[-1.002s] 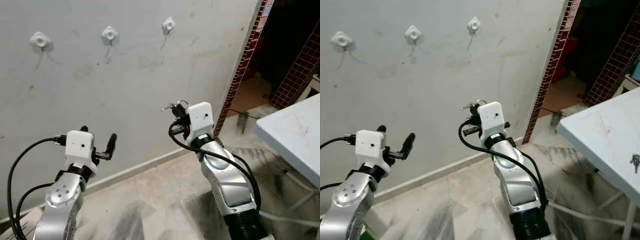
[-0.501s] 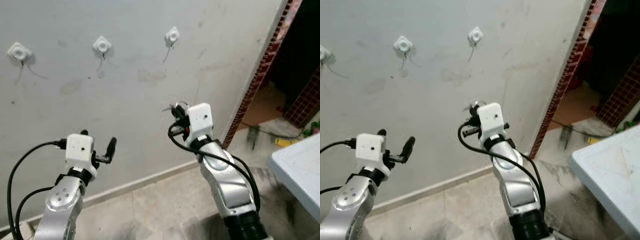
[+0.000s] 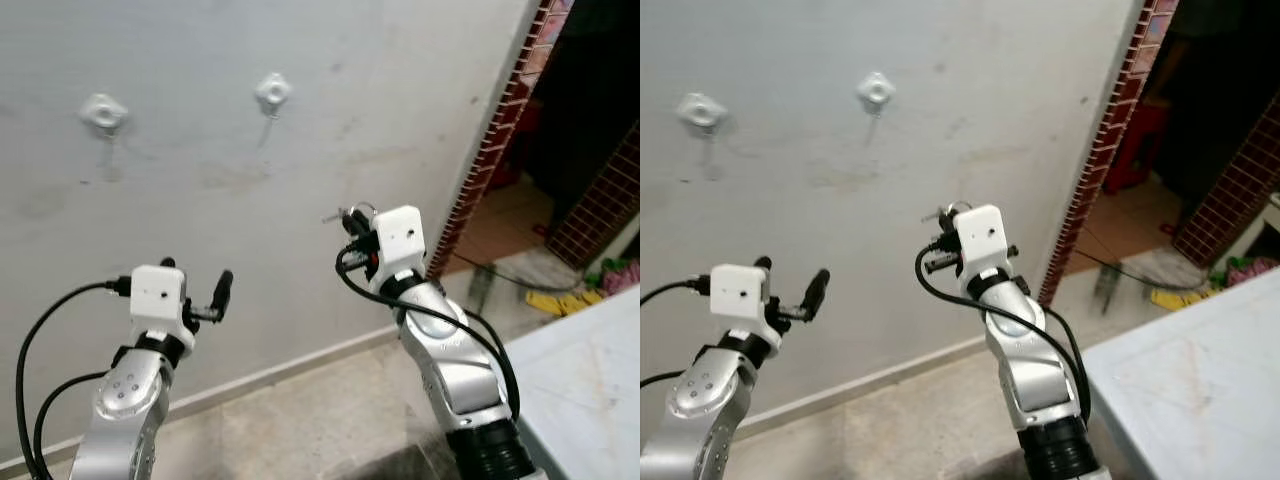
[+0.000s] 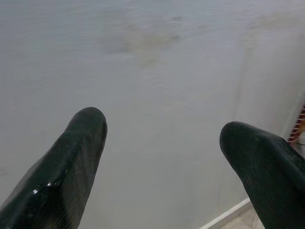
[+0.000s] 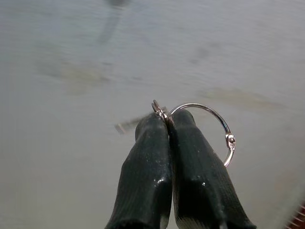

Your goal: Hang keys on a hook

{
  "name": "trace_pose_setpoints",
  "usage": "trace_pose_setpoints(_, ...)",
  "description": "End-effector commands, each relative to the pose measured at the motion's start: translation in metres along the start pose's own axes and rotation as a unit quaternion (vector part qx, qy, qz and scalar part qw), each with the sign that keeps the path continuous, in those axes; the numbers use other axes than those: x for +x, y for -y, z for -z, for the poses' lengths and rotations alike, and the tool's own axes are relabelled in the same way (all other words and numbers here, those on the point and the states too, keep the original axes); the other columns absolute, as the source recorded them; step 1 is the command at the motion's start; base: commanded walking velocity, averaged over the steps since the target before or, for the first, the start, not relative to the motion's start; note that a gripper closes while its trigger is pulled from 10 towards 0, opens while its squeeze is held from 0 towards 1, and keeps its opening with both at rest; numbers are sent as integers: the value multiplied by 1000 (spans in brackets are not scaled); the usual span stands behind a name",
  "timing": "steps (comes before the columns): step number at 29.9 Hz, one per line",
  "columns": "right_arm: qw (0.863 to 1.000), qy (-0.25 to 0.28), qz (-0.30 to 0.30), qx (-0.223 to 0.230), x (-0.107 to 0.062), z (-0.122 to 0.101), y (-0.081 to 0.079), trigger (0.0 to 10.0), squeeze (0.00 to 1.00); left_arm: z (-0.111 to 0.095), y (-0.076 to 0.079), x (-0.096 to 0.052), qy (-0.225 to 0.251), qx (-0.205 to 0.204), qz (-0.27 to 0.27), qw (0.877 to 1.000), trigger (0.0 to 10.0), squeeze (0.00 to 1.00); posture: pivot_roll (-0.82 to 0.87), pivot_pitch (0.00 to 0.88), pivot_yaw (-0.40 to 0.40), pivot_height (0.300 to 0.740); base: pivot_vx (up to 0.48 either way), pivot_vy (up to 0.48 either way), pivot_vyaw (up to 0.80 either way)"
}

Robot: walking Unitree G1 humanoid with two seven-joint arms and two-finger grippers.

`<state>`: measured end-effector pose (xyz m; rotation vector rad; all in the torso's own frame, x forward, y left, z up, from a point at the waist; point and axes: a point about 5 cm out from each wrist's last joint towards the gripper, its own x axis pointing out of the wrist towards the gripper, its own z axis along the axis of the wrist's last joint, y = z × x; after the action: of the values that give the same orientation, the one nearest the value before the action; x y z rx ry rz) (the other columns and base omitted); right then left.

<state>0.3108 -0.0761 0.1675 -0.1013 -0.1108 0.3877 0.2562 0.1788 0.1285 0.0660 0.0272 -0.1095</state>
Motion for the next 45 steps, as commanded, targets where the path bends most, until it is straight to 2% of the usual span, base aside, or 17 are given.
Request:
trace_pose_setpoints(1, 1000, -5, 11, -1, -2, 2, 7, 10000, 0, 0, 3, -1, 0, -1, 3, 1000, 10000, 0, 128, 2, 7, 740, 0, 0, 0)
trace_pose_setpoints(7, 1000, -4, 8, -5, -2, 2, 6, 10000, 0, 0, 3, 0, 0, -2, 0, 1000, 10000, 0, 127, 3, 6, 740, 0, 0, 68)
trace_pose_setpoints(19, 1000, -4, 8, -4, -3, 3, 6, 10000, 0, 0, 3, 0, 1, 12, -14, 1000, 10000, 0, 127, 0, 7, 740, 0, 0, 610)
trace_pose_setpoints(38, 1000, 1, -3, -7, -2, 1, 3, 10000, 0, -6, 3, 0, 24, 4, -1, 1000, 10000, 0, 128, 0, 7, 740, 0, 0, 0)
trace_pose_setpoints(45, 1000, 2, -4, -8, -2, 1, 3, 10000, 0, -6, 5, 0, 25, 2, 3, 1000, 10000, 0, 127, 0, 7, 740, 290, 0, 0)
